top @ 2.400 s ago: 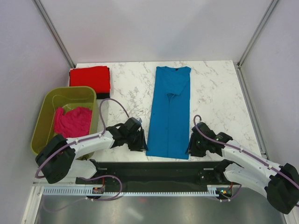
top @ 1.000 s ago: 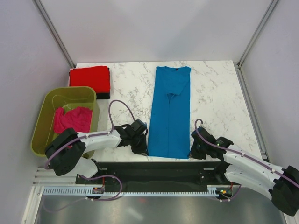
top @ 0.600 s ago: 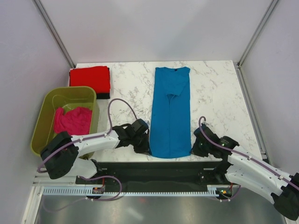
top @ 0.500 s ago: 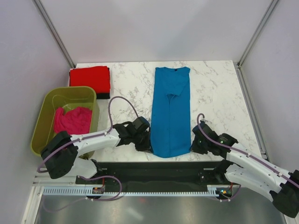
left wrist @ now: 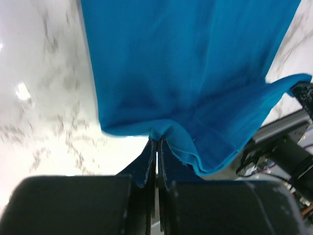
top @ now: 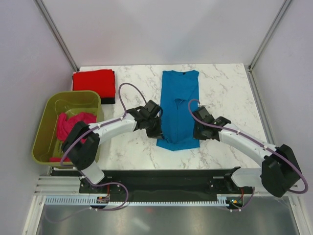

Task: Fold and stack the t-shirts
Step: Fold the tshirt

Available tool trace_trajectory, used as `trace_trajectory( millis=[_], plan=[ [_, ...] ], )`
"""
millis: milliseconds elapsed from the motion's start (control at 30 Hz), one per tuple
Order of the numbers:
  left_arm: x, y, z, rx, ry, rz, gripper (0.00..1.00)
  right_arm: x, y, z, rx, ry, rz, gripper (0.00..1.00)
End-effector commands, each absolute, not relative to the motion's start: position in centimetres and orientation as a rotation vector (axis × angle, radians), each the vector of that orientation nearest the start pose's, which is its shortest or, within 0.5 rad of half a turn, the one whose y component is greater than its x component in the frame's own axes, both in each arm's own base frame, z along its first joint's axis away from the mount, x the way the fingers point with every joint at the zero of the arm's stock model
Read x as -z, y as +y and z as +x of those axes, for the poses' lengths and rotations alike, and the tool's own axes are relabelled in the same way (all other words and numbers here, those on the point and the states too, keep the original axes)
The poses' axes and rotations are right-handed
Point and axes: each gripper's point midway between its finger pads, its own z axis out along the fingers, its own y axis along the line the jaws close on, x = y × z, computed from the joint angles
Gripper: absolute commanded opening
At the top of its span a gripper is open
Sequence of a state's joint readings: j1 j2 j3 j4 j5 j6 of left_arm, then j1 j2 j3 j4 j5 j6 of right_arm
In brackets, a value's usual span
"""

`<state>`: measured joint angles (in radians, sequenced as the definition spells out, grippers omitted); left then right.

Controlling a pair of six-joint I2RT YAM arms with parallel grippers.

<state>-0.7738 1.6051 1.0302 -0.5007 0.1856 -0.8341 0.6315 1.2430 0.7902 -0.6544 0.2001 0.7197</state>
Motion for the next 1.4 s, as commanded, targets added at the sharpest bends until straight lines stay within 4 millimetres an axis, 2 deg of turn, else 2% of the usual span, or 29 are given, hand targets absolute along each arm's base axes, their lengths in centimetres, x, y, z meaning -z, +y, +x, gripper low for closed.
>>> trace_trajectory(
  millis=[0,33,67,100,133,200,233,300,333,367,400,433,467,633,667,733,767,833,933,1067,1100,1167,1200,1367],
  plan=[
    [-7.8,-30.0,24.8,0.686,2.802,0.056,0.02,-9.2,15.0,26.4,-0.164,2.551,0.102,0.00],
    [-7.8,-30.1,25.3,0.686,2.805,0.067,0.02,-9.3,14.8,27.0,-0.159,2.547,0.100,0.00],
    [-8.5,-30.3,26.7,0.697,2.780,0.058,0.02,-9.5,15.0,27.8,-0.161,2.549,0.073,0.00],
    [-8.1,-30.4,27.2,0.687,2.784,0.058,0.02,-9.6,14.6,28.8,-0.161,2.539,0.091,0.00],
    [-8.3,-30.3,28.1,0.672,2.770,0.063,0.02,-8.9,14.4,29.4,-0.137,2.560,0.070,0.00],
    [-9.3,-30.6,29.9,0.662,2.737,0.057,0.02,-9.6,14.3,31.2,-0.142,2.541,0.079,0.00],
    [-8.6,-30.5,30.6,0.628,2.752,0.052,0.02,-9.0,14.3,31.9,-0.126,2.558,0.073,0.00],
    [-9.5,-30.6,32.5,0.638,2.728,0.030,0.02,-9.5,14.2,33.6,-0.117,2.542,0.061,0.00],
    [-8.7,-30.8,32.9,0.639,2.748,0.034,0.02,-8.8,14.2,34.0,-0.104,2.562,0.056,0.00],
    [-9.5,-31.0,34.1,0.655,2.723,0.028,0.02,-9.3,14.4,35.0,-0.107,2.545,0.058,0.00],
    [-9.4,-31.0,34.6,0.652,2.723,0.028,0.02,-9.4,14.1,35.6,-0.097,2.544,0.062,0.00],
    [-8.4,-30.6,35.3,0.623,2.735,0.022,0.02,-8.8,13.9,36.2,-0.082,2.555,0.068,0.00],
    [-9.0,-30.8,36.3,0.624,2.717,0.020,0.02,-9.4,13.8,37.2,-0.086,2.538,0.079,0.00],
    [-8.6,-29.8,39.4,0.633,2.712,-0.028,0.02,-9.5,13.5,39.6,-0.092,2.539,0.101,0.00],
    [-8.8,-29.9,40.2,0.643,2.703,-0.028,0.02,-10.2,13.3,40.4,-0.100,2.526,0.116,0.00],
    [-9.2,-29.8,41.2,0.659,2.687,-0.029,0.02,-10.0,13.1,41.1,-0.103,2.533,0.129,0.00],
    [-10.0,-29.9,41.9,0.671,2.661,-0.026,0.02,-10.6,12.8,41.9,-0.118,2.524,0.146,0.00],
    [-9.9,-29.6,42.8,0.673,2.656,-0.033,0.02,-10.3,12.8,42.6,-0.137,2.532,0.161,0.00],
    [-11.0,-29.9,44.7,0.714,2.613,-0.024,0.02,-10.9,12.5,44.3,-0.171,2.521,0.183,0.00],
    [-10.9,-30.2,46.3,0.719,2.590,0.005,0.02,-10.9,12.0,46.0,-0.214,2.518,0.193,0.00],
    [-10.8,-30.4,46.4,0.734,2.590,0.009,0.02,-10.2,12.4,46.3,-0.234,2.534,0.184,0.00],
    [-10.3,-30.7,47.0,0.752,2.593,0.017,0.02,-10.2,12.2,47.2,-0.234,2.528,0.182,0.00],
    [-10.1,-31.0,47.2,0.762,2.592,0.027,0.02,-9.4,12.7,47.2,-0.266,2.549,0.173,0.00],
    [-9.2,-31.3,48.6,0.769,2.584,0.037,0.02,-8.1,11.9,48.0,-0.261,2.569,0.199,0.00]
  ],
)
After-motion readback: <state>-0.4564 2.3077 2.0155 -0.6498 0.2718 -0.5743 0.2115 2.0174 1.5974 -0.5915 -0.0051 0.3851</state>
